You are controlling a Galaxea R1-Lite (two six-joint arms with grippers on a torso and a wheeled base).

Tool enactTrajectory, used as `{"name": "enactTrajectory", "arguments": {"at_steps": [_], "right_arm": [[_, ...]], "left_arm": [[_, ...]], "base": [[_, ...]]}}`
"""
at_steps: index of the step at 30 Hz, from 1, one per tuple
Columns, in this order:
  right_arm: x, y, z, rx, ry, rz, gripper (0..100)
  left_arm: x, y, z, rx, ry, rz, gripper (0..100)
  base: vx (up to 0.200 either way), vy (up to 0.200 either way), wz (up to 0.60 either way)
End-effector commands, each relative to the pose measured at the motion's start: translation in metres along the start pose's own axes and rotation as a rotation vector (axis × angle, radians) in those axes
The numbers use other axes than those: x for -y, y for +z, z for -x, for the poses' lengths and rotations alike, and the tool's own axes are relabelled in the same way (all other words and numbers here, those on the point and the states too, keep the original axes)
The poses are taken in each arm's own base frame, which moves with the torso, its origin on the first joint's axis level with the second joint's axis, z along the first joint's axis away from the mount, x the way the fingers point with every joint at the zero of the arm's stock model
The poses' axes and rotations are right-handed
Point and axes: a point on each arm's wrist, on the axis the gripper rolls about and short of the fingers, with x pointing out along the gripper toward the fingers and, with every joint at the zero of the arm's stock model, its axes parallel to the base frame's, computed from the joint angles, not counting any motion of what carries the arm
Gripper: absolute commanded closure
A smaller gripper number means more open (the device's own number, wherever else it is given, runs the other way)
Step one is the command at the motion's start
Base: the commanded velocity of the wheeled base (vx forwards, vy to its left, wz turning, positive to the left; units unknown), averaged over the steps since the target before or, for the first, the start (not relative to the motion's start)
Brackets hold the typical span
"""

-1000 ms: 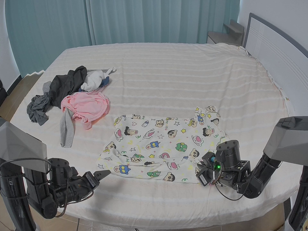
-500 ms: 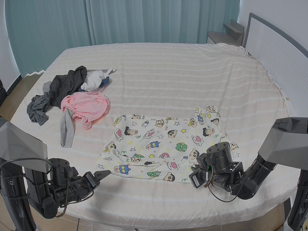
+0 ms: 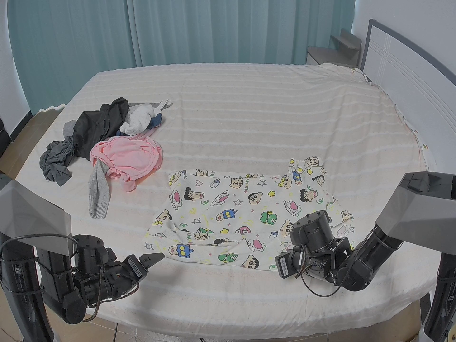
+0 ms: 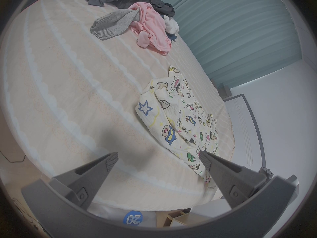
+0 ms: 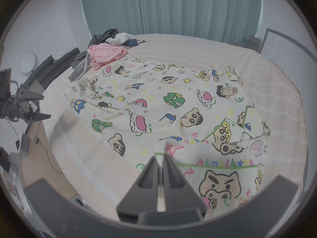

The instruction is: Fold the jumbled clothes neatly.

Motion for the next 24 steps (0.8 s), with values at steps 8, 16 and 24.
{"name": "enactTrajectory", "arguments": {"at_steps": [8, 16, 24], "right_arm": [[0.003, 0.005, 0.0, -0.013, 0.0, -0.103, 0], [0.043, 0.021, 0.029, 0.034, -0.001, -0.266, 0], [0.103, 0.007, 0.047, 0.007, -0.051, -0.384, 0]], "left_arm": [[0.0, 0.0, -0.001, 0.006, -0.007, -0.001, 0], [0.0, 0.0, -0.001, 0.005, -0.005, -0.001, 0], [0.0, 0.0, -0.001, 0.006, -0.005, -0.001, 0]], "base": [[0.0, 0.0, 0.0], [0.0, 0.0, 0.0], [0.0, 0.0, 0.0]]}}
